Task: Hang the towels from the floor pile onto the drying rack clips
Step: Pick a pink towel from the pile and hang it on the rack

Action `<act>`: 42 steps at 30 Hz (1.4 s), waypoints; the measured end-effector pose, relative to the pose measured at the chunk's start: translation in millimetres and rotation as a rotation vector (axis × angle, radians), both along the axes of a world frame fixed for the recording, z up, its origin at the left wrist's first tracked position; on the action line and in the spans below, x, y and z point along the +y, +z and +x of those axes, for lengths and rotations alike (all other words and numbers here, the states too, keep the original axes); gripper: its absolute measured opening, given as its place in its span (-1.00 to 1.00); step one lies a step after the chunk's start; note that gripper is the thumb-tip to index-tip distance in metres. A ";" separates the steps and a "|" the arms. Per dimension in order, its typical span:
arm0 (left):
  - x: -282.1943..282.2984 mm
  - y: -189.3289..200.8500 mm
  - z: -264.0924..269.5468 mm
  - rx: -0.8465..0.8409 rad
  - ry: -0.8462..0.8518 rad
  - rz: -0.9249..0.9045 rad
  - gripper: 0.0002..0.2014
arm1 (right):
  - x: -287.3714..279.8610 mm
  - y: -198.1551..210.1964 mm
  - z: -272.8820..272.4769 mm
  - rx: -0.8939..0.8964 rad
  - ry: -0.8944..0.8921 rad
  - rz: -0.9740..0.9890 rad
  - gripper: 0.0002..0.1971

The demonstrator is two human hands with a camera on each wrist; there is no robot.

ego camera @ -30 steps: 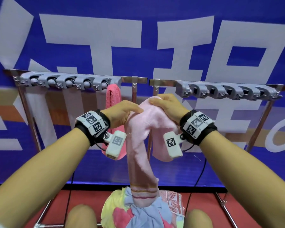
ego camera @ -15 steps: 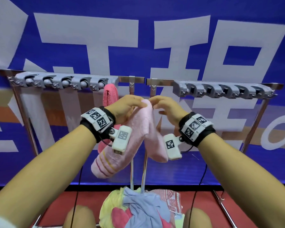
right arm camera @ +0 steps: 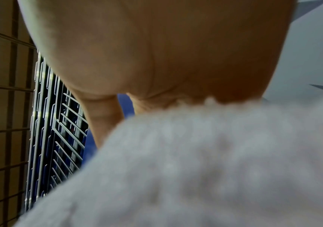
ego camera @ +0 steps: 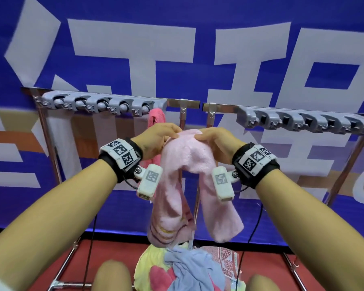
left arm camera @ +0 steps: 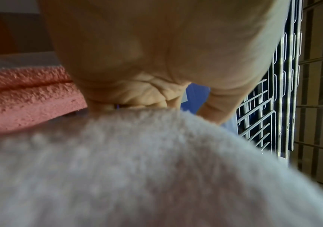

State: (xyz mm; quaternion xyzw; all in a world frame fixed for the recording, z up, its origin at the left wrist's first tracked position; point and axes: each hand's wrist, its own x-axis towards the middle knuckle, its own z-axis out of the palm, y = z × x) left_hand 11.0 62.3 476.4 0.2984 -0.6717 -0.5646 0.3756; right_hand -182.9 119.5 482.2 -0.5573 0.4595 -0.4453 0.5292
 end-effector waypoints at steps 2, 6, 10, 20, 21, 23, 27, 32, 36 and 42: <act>-4.2 1.4 7.9 0.023 0.055 0.013 -0.77 | -6.2 -0.9 10.2 -0.047 -0.011 0.046 -0.47; -19.3 4.3 23.7 0.129 0.182 0.020 -0.85 | -30.6 7.1 51.5 -0.031 -0.029 0.071 -0.50; -40.6 5.5 49.6 0.220 0.377 -0.047 -0.76 | -64.2 18.2 94.2 0.133 -0.041 0.093 -0.65; -95.6 -11.7 113.8 0.235 0.670 -0.161 -0.98 | -137.4 36.5 165.3 0.068 0.144 0.189 -0.53; -96.3 -16.7 118.7 0.268 0.703 -0.180 -0.97 | -143.5 39.4 168.3 0.070 0.150 0.183 -0.56; -94.9 -24.8 127.0 0.327 0.734 -0.229 -0.87 | -152.8 46.3 172.1 0.049 0.134 0.171 -0.66; -94.0 -30.2 134.9 0.354 0.660 -0.378 -0.61 | -173.2 58.6 172.4 0.029 0.092 0.141 -0.65; -110.0 -35.8 125.1 0.167 0.694 -0.469 -0.40 | -184.8 73.9 172.3 0.105 0.054 0.104 -0.75; -122.7 -40.0 104.3 0.120 0.856 -0.526 -0.55 | -200.1 80.9 167.9 0.301 -0.086 -0.028 -0.74; -150.0 -28.5 82.2 0.130 0.944 -0.472 -0.55 | -215.7 77.2 137.0 1.119 -0.227 -0.415 -0.82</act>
